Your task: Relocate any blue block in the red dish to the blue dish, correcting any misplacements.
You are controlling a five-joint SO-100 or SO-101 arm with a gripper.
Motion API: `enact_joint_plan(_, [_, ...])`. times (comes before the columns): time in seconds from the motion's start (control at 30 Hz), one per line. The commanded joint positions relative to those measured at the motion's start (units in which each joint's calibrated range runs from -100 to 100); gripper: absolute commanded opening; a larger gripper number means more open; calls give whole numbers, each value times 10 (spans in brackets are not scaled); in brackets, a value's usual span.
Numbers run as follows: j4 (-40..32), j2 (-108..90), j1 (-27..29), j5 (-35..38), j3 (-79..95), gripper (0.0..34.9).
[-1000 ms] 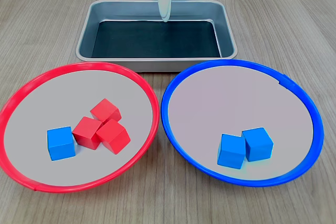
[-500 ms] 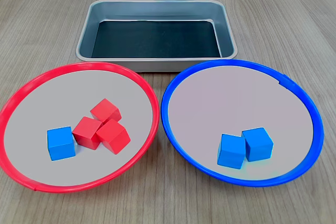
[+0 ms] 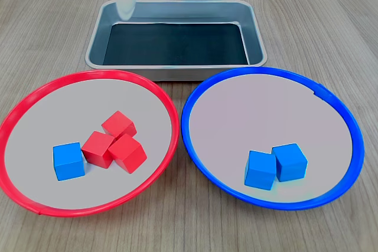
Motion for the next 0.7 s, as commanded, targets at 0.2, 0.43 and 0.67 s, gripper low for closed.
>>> enact_joint_plan(0.2, [37,165,64,83,-140,3])
enact_joint_plan(0.43, [94,280,86,91,-280,53])
enact_joint_plan(0.67, [96,353,84,85,-372,125])
